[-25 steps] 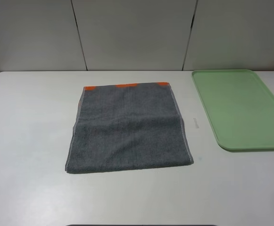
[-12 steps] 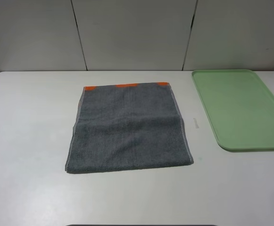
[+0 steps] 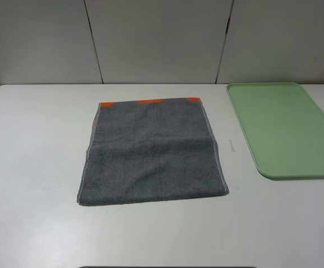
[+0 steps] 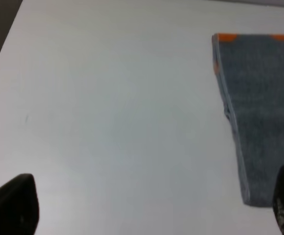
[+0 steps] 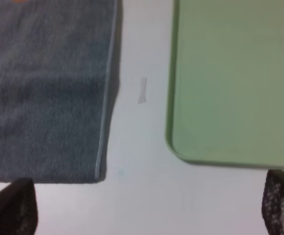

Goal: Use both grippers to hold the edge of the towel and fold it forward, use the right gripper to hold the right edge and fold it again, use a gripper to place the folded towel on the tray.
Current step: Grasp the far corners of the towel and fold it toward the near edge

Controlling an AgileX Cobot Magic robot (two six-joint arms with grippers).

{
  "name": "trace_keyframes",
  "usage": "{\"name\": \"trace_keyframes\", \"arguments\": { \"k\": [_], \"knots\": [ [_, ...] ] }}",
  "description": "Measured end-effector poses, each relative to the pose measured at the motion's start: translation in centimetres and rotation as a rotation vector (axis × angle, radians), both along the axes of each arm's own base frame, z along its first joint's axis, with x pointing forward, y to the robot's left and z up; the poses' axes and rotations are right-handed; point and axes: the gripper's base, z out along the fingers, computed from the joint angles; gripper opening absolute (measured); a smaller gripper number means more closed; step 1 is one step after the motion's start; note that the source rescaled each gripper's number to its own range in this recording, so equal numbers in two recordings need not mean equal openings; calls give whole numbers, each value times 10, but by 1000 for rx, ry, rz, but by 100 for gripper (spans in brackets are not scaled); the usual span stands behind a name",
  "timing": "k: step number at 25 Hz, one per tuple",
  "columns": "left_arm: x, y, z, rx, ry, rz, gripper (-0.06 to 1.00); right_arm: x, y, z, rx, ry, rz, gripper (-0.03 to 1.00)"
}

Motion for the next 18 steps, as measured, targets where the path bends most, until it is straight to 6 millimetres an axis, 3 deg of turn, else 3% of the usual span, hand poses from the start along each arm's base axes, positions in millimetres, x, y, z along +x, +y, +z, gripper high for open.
{"name": "trace_keyframes", "arguments": {
  "k": [4, 10, 13, 18],
  "knots": [
    [36, -1, 4, 79, 149, -49, 95, 17, 6, -3, 30, 30, 74, 100],
    [94, -9, -10, 159, 311, -190, 94, 45, 17, -12, 59, 48, 166, 100],
    [118, -23, -20, 215, 344, -347, 94, 58, 30, -22, 7, 79, 288, 100],
    [141, -55, -39, 408, 393, -680, 94, 78, 53, -49, -92, 178, 464, 100]
  ]
}}
